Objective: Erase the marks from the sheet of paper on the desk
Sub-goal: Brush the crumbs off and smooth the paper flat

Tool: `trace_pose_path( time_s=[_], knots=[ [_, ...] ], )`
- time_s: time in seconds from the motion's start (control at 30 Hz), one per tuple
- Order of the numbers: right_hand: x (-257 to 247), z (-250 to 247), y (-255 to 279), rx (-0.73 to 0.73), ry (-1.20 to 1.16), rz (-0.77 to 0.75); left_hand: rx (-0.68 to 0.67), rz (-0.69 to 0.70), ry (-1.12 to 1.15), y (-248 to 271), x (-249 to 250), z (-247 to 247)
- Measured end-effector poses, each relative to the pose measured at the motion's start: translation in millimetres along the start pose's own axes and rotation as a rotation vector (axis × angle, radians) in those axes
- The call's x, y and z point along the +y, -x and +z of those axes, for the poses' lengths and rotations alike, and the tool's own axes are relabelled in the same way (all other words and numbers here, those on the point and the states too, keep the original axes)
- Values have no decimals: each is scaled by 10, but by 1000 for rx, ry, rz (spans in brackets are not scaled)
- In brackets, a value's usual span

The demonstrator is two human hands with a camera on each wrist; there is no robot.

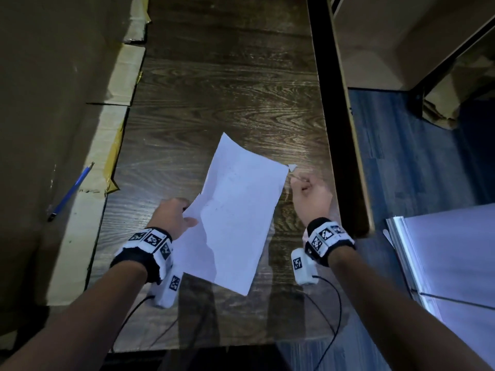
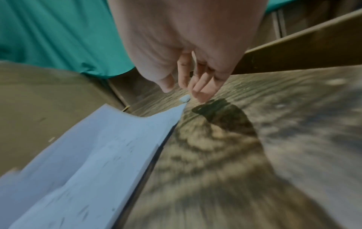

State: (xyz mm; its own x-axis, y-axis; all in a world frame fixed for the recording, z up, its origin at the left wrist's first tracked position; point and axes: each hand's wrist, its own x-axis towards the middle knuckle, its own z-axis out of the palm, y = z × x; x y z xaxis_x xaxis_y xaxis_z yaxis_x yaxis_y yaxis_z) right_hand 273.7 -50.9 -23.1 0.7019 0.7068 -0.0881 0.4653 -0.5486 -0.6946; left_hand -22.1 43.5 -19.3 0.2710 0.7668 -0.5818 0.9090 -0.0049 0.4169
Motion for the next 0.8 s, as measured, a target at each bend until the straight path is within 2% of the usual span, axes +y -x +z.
trace_pose_path(
  time_s=[0.23,0.37,0.43,0.57,0.73,0.8],
  knots=[
    [204,-64,921,-198,-3,-206,-128,120,-158,272,-211,-38],
    [361,-15,1402,-219,175,-364,-208,190,-289,347,-100,5],
    [426,2,1569,-257,200,-378,-243,249,-312,371,97,50],
    [575,0,1696,-256,231,-414,-227,355,-399,278,525,273],
    [845,-92,1639,-326,366,-317,-209,388,-407,176,1089,653],
    [930,-177,1589,-342,430,-264,-141,426,-450,172,1282,766]
  ],
)
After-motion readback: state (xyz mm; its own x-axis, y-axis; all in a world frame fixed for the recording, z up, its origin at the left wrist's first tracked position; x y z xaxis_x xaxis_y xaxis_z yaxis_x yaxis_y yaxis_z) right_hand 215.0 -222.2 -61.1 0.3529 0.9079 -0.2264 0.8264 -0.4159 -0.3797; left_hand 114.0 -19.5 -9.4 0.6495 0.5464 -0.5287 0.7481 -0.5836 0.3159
